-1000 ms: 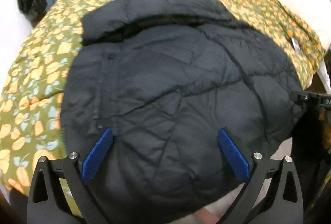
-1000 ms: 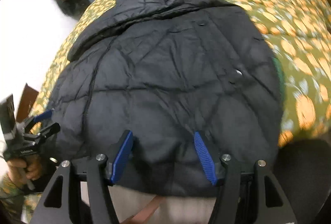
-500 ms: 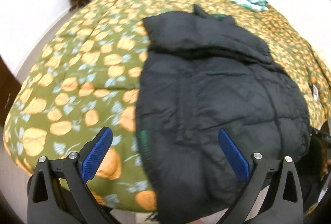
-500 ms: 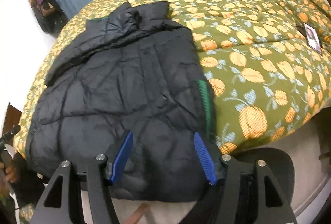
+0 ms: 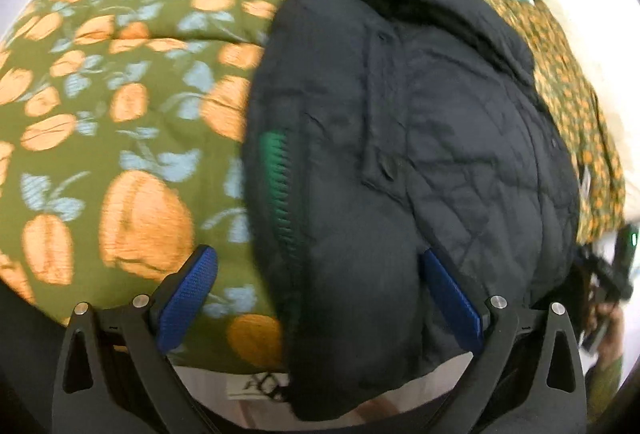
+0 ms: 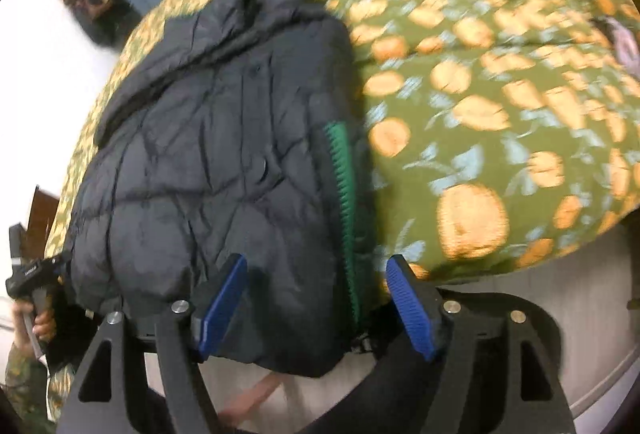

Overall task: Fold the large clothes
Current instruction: 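Grasp the jacket hem with the left tool and lift it, then fold the hem up toward the collar with the left tool while the right tool grips the hem too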

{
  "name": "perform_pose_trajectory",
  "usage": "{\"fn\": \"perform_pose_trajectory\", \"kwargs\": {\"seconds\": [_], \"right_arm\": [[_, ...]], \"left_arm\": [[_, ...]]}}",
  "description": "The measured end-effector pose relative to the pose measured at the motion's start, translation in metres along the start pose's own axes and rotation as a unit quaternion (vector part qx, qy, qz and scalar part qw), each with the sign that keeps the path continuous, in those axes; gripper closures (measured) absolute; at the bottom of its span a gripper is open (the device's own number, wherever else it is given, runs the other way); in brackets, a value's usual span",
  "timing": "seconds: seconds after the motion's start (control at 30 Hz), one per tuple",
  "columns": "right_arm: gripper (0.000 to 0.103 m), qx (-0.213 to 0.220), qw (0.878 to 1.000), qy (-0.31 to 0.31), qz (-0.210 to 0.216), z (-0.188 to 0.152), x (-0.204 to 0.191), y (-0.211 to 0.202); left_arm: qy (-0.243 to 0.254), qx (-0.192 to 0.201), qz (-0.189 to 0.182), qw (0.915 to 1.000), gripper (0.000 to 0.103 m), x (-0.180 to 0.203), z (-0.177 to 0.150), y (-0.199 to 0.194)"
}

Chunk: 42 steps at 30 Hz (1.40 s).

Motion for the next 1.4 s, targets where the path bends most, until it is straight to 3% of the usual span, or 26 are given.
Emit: {"fn": "perform_pose_trajectory", "kwargs": {"seconds": [0.2, 0.23, 0.3, 0.33, 0.37, 0.43, 0.53, 0.8, 1.07, 1.2, 1.3, 1.4], "right_arm": [[0.024, -0.048, 0.998, -0.002, 0.029, 0.011, -0.003, 0.032], [0.026, -0.050, 0.998, -0.004, 0.034, 0.013, -0.003, 0.032], [0.047, -0.054, 0.998, -0.015, 0.041, 0.014, -0.003, 0.030], [0.065, -0.055, 0.997, -0.024, 0.045, 0.015, -0.005, 0.028], [0.073, -0.053, 0.997, -0.029, 0.049, 0.016, -0.008, 0.025], [0.079, -0.048, 0.997, -0.040, 0.045, 0.017, -0.014, 0.019], [0.084, -0.036, 0.997, -0.054, 0.042, 0.018, -0.025, 0.006], [0.086, -0.005, 0.994, -0.080, 0.077, 0.023, -0.044, -0.042], [0.087, -0.043, 0.990, -0.072, 0.110, -0.018, -0.045, -0.072], [0.089, -0.071, 0.985, -0.050, 0.150, -0.047, -0.052, -0.103], [0.090, -0.055, 0.978, -0.026, 0.201, -0.036, -0.064, -0.139], [0.090, -0.013, 0.974, -0.037, 0.221, 0.015, -0.075, -0.162]], "left_arm": [[0.052, -0.015, 0.002, 0.9985, 0.003, 0.023, -0.008, 0.009], [0.053, -0.017, 0.001, 0.9985, 0.008, 0.024, -0.009, 0.008], [0.052, -0.024, -0.008, 0.9984, 0.024, 0.026, -0.012, 0.005], [0.051, -0.027, -0.008, 0.9983, 0.034, 0.027, -0.014, 0.002], [0.052, -0.028, -0.006, 0.9982, 0.041, 0.024, -0.015, -0.001], [0.051, -0.030, -0.006, 0.9982, 0.069, 0.025, -0.015, -0.009], [0.049, -0.022, -0.018, 0.9984, 0.082, 0.027, -0.011, -0.026], [0.072, 0.007, -0.025, 0.9971, 0.087, 0.023, -0.013, -0.075], [0.094, -0.036, -0.016, 0.9948, 0.087, 0.009, -0.075, -0.108], [0.103, -0.058, -0.030, 0.9926, 0.089, 0.013, -0.103, -0.151], [0.094, -0.027, -0.060, 0.9934, 0.089, 0.033, -0.082, -0.189], [0.076, 0.033, -0.088, 0.9927, 0.089, 0.041, -0.023, -0.215]]}}
Point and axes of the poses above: each gripper's, at about its wrist camera, not at the fingertips, and y roughly the way its jaws point, x to its right, z to its top, the point moved 4 cm from there along y, roughly the way its jaws point, and after that the axes turned 2 degrees about -x, right-handed, at the moved point
